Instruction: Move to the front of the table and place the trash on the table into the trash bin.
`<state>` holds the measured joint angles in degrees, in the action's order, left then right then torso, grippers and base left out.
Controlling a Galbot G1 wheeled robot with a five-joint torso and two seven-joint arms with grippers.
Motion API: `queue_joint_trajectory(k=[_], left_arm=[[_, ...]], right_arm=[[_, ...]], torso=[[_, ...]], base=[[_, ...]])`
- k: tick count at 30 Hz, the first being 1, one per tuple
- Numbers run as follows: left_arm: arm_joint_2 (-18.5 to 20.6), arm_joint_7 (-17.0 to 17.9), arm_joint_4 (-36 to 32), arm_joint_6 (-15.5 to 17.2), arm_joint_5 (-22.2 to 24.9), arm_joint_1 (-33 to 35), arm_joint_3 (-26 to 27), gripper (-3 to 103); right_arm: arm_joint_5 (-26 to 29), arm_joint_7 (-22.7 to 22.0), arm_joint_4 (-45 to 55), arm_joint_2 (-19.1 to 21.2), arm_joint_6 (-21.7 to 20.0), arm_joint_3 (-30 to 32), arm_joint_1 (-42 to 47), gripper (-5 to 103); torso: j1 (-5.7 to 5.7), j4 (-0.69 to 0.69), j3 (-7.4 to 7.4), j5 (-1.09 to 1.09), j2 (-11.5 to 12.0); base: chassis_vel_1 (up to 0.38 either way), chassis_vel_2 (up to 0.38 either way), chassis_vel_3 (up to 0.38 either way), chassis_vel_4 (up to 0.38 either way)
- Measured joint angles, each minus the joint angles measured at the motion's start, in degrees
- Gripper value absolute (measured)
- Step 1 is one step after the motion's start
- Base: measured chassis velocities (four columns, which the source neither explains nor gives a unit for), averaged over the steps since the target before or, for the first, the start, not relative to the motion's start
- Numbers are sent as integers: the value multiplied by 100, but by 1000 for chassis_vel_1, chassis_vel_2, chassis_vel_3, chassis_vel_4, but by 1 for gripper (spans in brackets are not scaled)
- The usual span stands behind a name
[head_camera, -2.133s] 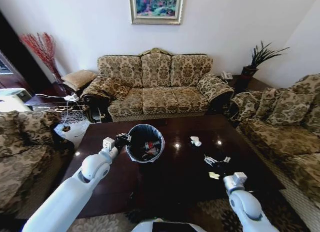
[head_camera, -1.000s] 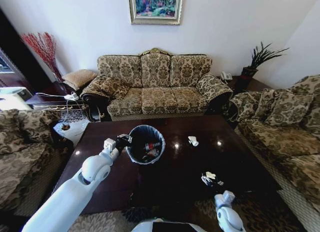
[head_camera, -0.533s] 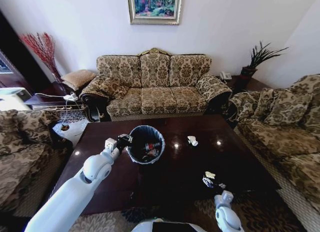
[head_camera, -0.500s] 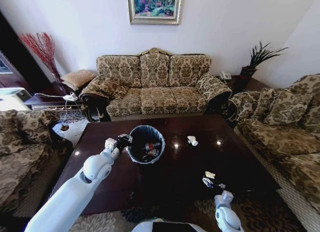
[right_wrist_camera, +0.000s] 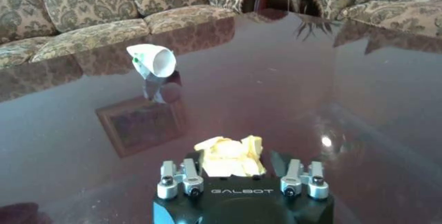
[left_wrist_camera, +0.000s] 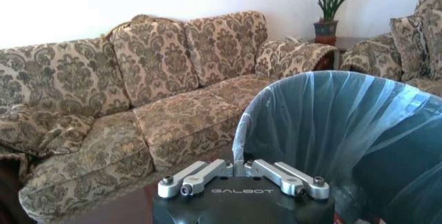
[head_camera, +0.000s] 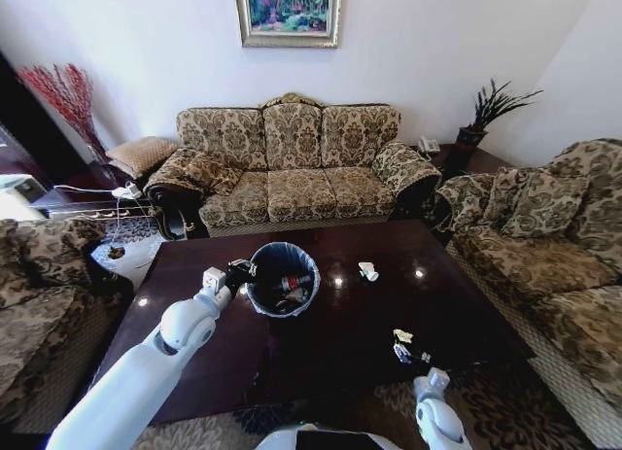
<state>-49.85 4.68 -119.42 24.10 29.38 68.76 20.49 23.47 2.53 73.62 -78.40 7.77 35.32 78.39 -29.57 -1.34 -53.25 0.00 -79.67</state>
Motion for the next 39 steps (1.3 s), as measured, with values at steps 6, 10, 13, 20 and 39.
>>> queue_joint_trajectory(k=[6, 10, 13, 20, 39], left_arm=[[24, 21, -21, -4, 60, 2, 23, 2], [34, 21, -32, -3, 64, -1, 31, 2], [34, 21, -45, -3, 67, -2, 33, 2], [69, 16, -73, -22, 84, -2, 80, 2], [85, 1, -34, -49, 123, -138, -58, 2]], right_arm=[[-14, 31, -94, 40, -64, -8, -153, 42], [-17, 56, -168, 50, -94, -19, -246, 32], [-16, 64, -207, 23, -105, -26, -290, 15], [5, 50, -215, -72, -109, -11, -293, -2], [562, -117, 3074, 928, -798, -203, 396, 0]], torso=[[0, 1, 0, 0, 0], [0, 0, 0, 0, 0], [0, 0, 0, -1, 0], [0, 0, 0, -1, 0], [0, 1, 0, -1, 0]], base=[[0, 0, 0, 0], [0, 0, 0, 0], [0, 0, 0, 0], [0, 0, 0, 0], [0, 0, 0, 0]])
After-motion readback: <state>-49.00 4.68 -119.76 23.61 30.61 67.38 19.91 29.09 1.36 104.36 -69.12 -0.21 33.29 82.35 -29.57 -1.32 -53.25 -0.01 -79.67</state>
